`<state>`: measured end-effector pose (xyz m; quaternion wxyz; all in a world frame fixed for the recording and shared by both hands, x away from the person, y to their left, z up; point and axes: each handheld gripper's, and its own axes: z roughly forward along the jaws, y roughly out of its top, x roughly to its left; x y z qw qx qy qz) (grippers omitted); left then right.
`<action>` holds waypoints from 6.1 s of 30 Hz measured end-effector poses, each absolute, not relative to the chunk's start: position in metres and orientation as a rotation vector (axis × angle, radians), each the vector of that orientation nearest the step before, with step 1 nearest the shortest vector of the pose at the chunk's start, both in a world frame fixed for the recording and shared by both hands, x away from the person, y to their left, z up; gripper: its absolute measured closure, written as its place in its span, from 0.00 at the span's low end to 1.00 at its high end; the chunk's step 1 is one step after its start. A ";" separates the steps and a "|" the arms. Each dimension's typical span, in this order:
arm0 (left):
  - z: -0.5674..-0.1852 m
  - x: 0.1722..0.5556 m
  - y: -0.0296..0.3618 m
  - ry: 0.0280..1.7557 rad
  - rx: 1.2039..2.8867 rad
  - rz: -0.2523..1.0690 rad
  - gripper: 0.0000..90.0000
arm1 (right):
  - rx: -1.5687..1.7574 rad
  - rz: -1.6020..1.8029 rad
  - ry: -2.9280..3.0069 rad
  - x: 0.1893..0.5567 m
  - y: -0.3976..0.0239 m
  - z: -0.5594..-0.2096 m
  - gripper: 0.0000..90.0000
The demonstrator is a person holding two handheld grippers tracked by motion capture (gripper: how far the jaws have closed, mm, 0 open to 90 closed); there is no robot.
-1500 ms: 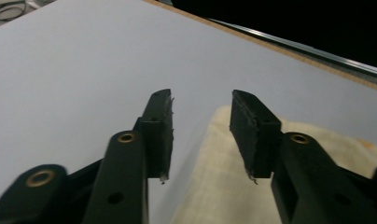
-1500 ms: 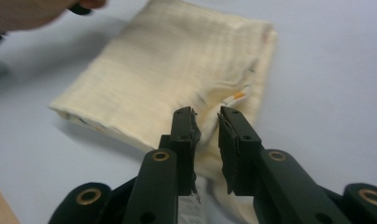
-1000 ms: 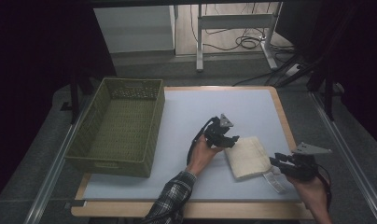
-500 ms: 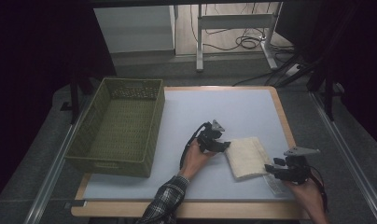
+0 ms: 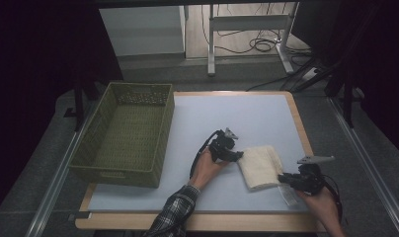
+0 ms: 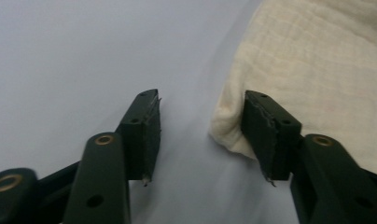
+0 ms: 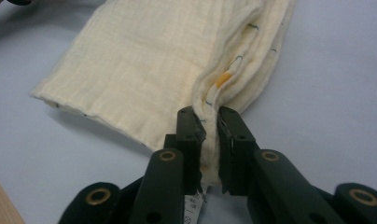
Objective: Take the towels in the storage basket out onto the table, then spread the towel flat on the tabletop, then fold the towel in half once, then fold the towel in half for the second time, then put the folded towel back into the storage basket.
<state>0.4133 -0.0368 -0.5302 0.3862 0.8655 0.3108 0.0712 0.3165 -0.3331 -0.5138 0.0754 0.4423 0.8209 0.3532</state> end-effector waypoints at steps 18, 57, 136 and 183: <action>-0.506 0.401 -0.033 0.707 2.233 0.237 0.93 | 1.259 1.176 2.441 0.310 -0.330 -0.496 0.90; -0.450 0.400 0.031 0.793 2.304 0.300 0.93 | 1.044 1.284 2.510 0.326 -0.265 -0.454 0.90; -0.348 0.372 0.233 1.152 2.251 0.614 0.92 | 0.762 1.504 2.646 0.381 -0.063 -0.387 0.90; -0.391 0.361 0.324 1.406 2.198 0.636 0.92 | 0.790 1.355 2.767 0.353 0.103 -0.444 0.89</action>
